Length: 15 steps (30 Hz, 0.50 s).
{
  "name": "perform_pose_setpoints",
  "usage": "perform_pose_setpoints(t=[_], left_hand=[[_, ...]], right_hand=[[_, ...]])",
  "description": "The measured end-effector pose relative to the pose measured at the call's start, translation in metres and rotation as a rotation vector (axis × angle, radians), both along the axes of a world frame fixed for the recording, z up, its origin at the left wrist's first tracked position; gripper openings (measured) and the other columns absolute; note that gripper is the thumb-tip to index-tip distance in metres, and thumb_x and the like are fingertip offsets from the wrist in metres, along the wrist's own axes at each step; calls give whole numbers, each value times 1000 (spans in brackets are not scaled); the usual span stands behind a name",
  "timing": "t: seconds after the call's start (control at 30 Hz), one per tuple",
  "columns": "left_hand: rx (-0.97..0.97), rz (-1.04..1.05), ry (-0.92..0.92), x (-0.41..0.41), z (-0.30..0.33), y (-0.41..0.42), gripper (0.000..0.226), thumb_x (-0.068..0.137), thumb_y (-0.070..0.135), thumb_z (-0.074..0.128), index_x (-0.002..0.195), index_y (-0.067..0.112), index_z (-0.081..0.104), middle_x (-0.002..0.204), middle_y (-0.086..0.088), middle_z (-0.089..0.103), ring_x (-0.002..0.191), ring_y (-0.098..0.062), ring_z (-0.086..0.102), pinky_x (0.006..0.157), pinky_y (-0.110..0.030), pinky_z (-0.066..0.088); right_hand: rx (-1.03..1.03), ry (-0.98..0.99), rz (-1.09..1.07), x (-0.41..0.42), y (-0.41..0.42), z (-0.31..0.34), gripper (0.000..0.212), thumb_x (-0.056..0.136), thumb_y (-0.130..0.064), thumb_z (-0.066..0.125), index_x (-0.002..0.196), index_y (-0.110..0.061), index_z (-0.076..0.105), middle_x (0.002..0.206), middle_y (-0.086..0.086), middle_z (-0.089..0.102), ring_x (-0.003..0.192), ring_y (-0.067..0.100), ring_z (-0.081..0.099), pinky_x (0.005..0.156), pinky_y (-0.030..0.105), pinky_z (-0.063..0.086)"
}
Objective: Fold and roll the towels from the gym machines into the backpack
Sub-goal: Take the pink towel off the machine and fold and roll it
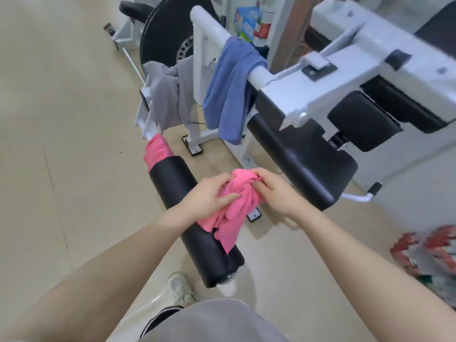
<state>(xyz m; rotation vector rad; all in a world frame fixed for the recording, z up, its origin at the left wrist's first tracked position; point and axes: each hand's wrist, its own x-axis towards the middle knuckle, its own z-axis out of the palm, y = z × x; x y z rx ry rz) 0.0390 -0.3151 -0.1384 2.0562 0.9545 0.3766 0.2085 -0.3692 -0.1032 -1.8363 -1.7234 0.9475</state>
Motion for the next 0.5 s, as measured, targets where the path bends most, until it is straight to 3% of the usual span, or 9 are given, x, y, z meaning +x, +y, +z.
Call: perform_pose_setpoints(t=[0.1,0.23,0.37,0.5], left_hand=[[65,-132,20,41,8,-51,26,87,32,51,95,9,60,83,-1,63,77,-18,55,70,-28,40],[113,-259,5,106,15,-133,13,89,17,49,100,17,56,80,6,60,72,-10,54,66,-27,38],[279,-512,79,177,28,-214,14,89,26,50,98,15,54,81,-6,63,80,-26,59,65,-32,41],[470,-639,58,241,50,-273,20,89,32,53,99,15,54,89,-4,62,88,-25,58,65,-30,36]], right_hand=[[83,-95,-111,42,-82,6,29,97,-8,40,117,-7,60,115,3,62,104,10,52,83,8,35],[85,-188,-318,98,-205,-3,28,95,-7,41,110,-2,64,110,16,65,104,27,56,79,16,31],[106,-224,-553,141,-313,4,21,92,-1,47,100,2,66,97,20,65,95,26,55,70,17,25],[133,-297,-766,180,-393,15,19,91,-6,49,94,-2,67,96,13,68,93,23,56,66,22,25]])
